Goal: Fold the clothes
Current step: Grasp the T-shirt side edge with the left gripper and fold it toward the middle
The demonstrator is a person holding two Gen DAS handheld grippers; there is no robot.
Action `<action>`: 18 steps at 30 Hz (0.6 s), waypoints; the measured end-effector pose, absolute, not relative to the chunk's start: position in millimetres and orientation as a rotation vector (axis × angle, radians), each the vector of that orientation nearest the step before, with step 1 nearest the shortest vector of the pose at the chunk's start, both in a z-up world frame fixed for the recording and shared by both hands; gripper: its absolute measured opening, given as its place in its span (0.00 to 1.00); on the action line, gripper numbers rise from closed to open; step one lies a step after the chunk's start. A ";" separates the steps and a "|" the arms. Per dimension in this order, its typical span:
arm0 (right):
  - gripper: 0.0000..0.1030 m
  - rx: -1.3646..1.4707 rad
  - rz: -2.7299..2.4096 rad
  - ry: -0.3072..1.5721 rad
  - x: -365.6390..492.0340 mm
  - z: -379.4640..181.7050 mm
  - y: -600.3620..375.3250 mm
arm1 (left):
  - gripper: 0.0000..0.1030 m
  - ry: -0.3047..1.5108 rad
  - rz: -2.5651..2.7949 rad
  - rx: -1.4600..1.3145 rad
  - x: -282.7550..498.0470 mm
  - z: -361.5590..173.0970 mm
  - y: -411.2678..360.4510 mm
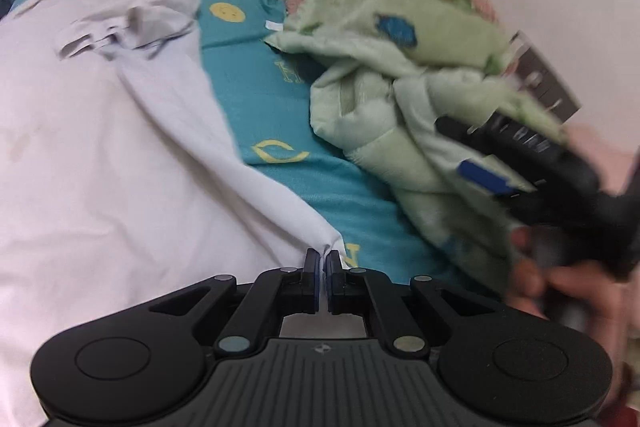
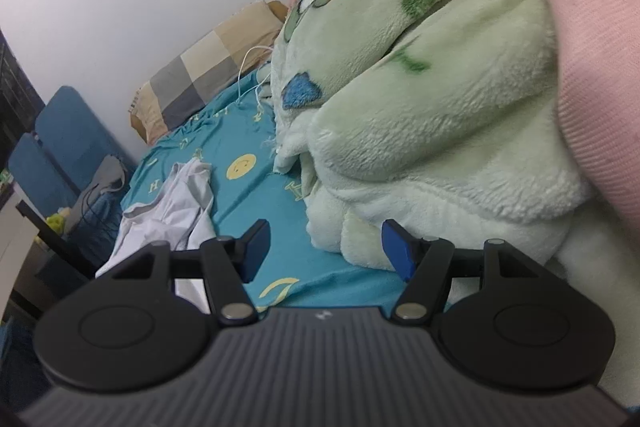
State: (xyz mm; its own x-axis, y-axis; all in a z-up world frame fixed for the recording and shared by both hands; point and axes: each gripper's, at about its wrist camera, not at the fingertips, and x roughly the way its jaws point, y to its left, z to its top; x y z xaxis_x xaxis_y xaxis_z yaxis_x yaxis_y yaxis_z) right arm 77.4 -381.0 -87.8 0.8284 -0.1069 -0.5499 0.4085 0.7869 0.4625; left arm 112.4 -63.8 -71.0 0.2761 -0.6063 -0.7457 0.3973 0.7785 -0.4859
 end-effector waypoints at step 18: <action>0.62 0.457 -0.065 0.734 110.8 -103.9 -321.9 | 0.39 1.122 -0.443 -0.135 115.8 -92.3 53.8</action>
